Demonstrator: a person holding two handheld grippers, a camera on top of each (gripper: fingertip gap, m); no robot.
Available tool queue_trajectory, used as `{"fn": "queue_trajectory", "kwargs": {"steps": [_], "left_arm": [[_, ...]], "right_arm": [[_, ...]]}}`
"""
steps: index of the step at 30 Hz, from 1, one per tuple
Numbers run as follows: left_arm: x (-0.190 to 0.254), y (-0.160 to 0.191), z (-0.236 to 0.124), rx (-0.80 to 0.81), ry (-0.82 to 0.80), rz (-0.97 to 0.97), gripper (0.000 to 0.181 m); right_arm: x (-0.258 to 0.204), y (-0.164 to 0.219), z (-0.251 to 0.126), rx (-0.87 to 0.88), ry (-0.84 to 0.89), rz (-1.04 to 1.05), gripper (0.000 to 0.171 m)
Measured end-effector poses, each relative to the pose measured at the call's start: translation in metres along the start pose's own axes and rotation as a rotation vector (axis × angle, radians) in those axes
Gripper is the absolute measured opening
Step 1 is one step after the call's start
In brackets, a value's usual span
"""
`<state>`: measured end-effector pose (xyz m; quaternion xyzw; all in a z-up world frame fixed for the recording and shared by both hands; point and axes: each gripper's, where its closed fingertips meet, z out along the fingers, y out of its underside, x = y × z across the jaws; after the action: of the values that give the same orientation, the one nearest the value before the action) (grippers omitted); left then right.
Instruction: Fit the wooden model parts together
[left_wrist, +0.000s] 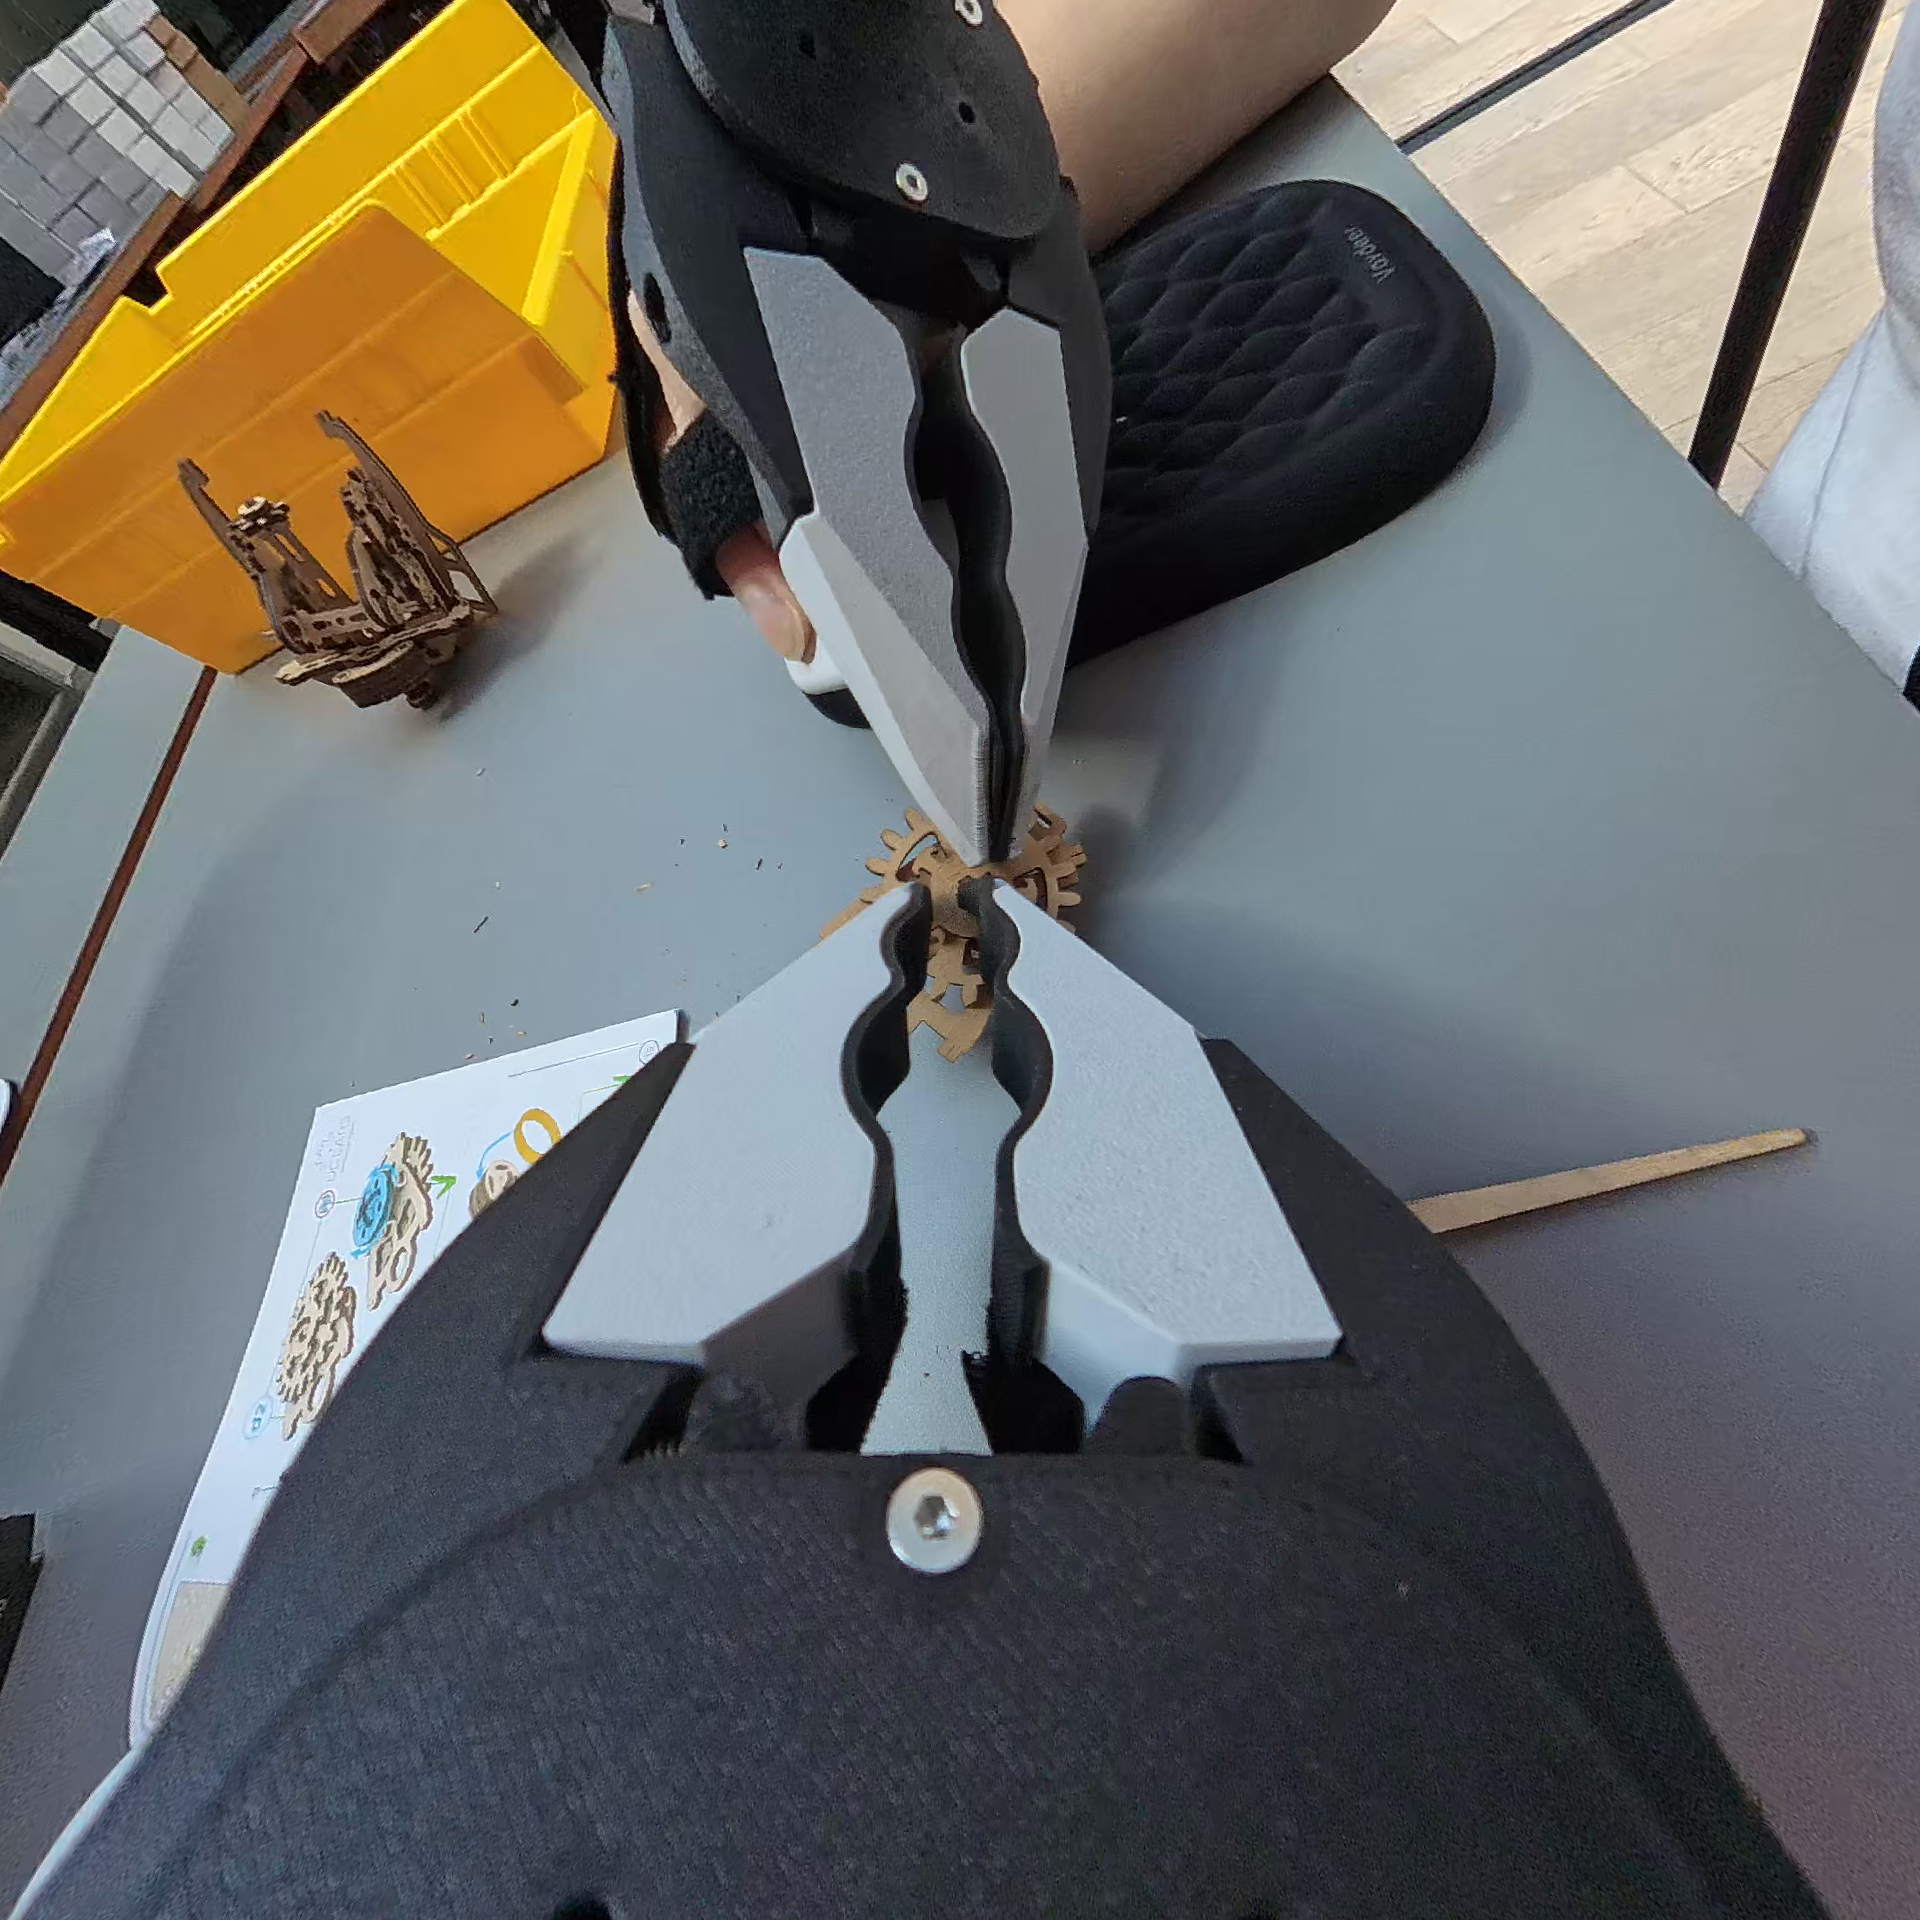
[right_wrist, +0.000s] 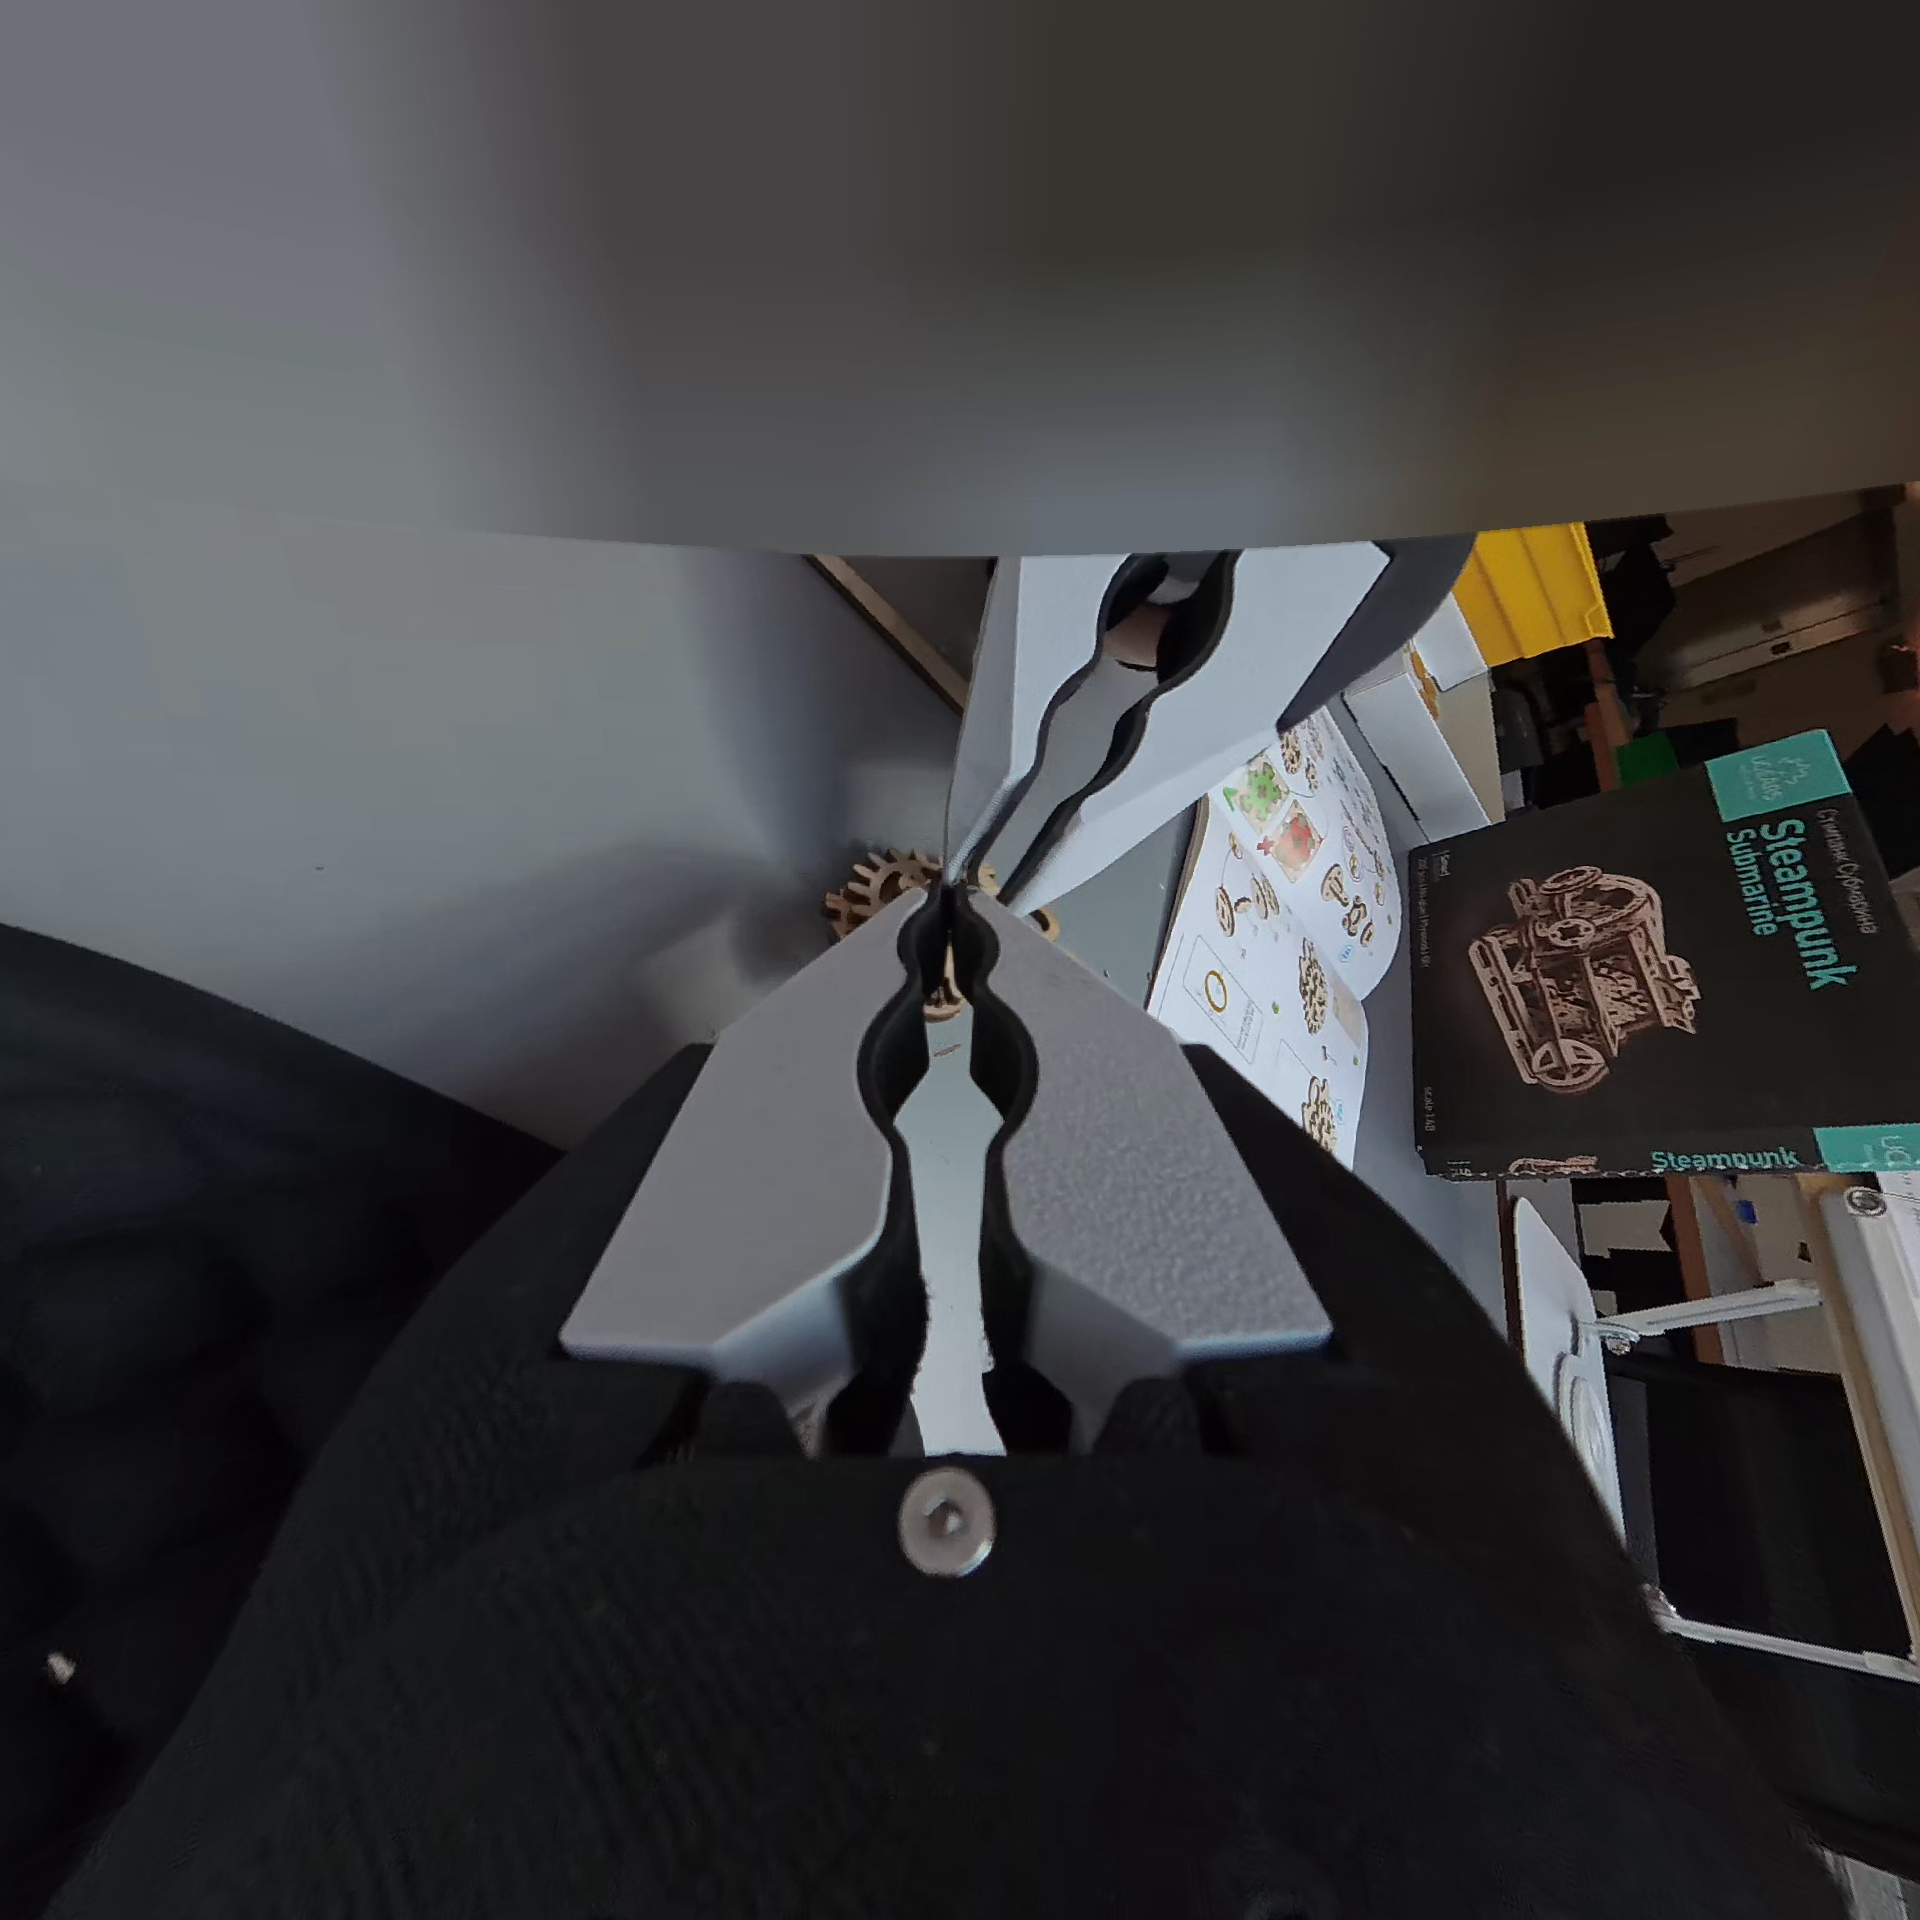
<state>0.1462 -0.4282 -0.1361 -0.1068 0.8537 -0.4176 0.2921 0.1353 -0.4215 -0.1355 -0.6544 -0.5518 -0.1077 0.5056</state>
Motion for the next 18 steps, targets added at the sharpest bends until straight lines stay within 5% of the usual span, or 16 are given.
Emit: {"fn": "queue_trajectory", "kwargs": {"steps": [18], "left_arm": [[-0.008,0.000,-0.020,0.043,-0.013,-0.082,0.004]], "right_arm": [[0.003,-0.001,-0.003,0.040,-0.018,0.087,0.000]]}}
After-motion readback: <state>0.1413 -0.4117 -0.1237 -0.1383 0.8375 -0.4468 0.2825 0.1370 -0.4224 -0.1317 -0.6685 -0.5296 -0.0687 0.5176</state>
